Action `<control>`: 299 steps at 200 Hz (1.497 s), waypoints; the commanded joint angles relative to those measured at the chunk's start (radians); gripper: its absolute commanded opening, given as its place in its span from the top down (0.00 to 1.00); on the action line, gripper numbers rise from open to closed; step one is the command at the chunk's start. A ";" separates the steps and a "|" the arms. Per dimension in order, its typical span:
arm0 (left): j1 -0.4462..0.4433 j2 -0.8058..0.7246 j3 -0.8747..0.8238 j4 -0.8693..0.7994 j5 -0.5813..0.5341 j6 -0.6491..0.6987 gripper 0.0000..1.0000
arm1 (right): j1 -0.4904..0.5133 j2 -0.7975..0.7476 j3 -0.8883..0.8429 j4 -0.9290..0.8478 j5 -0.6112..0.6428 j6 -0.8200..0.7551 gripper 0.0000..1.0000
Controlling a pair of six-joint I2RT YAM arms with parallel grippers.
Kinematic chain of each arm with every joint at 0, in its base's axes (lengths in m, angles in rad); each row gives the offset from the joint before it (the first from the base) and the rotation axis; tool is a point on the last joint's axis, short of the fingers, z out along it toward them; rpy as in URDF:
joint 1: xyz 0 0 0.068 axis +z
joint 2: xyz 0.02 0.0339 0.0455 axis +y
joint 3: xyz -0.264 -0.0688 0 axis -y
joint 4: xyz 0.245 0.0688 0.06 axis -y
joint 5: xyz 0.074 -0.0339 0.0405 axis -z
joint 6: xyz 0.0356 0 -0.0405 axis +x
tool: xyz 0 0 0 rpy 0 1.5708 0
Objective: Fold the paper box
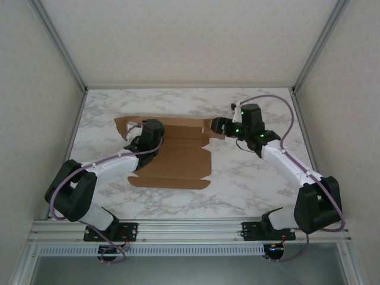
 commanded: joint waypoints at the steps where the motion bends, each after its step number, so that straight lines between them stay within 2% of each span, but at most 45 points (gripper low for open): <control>1: 0.006 0.032 0.008 -0.104 0.050 0.014 1.00 | -0.064 0.021 0.115 -0.158 0.086 -0.025 0.30; 17: 0.006 0.032 0.015 -0.111 0.050 0.015 1.00 | -0.110 0.074 0.188 -0.238 0.167 0.034 0.31; 52: 0.008 0.045 0.030 -0.117 0.064 0.006 1.00 | -0.195 0.224 0.306 -0.319 0.184 0.094 0.32; 87: 0.008 0.066 0.042 -0.123 0.085 -0.007 1.00 | -0.228 0.394 0.427 -0.367 0.093 0.075 0.36; 114: 0.008 0.068 0.042 -0.125 0.088 -0.015 1.00 | -0.230 0.437 0.445 -0.355 0.044 0.035 0.37; 135: 0.008 0.071 0.041 -0.125 0.088 -0.020 1.00 | -0.228 0.491 0.474 -0.368 -0.046 0.012 0.44; 148: 0.008 0.072 0.042 -0.127 0.089 -0.025 1.00 | -0.228 0.485 0.451 -0.361 -0.012 0.004 0.52; 165: 0.008 0.072 0.043 -0.131 0.092 -0.025 1.00 | -0.229 0.409 0.379 -0.295 0.101 -0.025 0.54; 185: 0.008 0.066 0.043 -0.136 0.094 -0.022 1.00 | -0.222 0.289 0.285 -0.202 0.144 -0.163 0.55; 198: 0.008 0.063 0.042 -0.140 0.093 -0.022 1.00 | -0.192 0.220 0.251 -0.193 0.178 -0.315 0.53; 213: 0.008 0.060 0.039 -0.143 0.095 -0.018 1.00 | -0.149 0.173 0.256 -0.246 0.230 -0.457 0.46; 241: 0.008 0.053 0.036 -0.146 0.096 -0.020 1.00 | -0.114 0.111 0.241 -0.273 0.191 -0.584 0.32; 258: 0.008 0.049 0.033 -0.143 0.095 -0.014 1.00 | -0.108 0.121 0.275 -0.330 0.178 -0.659 0.29; 260: 0.008 0.048 0.033 -0.144 0.093 -0.013 1.00 | -0.107 0.125 0.280 -0.338 0.178 -0.664 0.25; 264: 0.009 0.048 0.032 -0.146 0.092 -0.012 1.00 | -0.106 0.136 0.289 -0.351 0.176 -0.676 0.05; 267: 0.009 0.045 0.031 -0.147 0.090 -0.012 1.00 | -0.107 0.145 0.299 -0.362 0.171 -0.681 0.02; 299: 0.009 0.039 0.022 -0.139 0.090 -0.011 1.00 | -0.104 0.186 0.286 -0.349 0.090 -0.721 0.02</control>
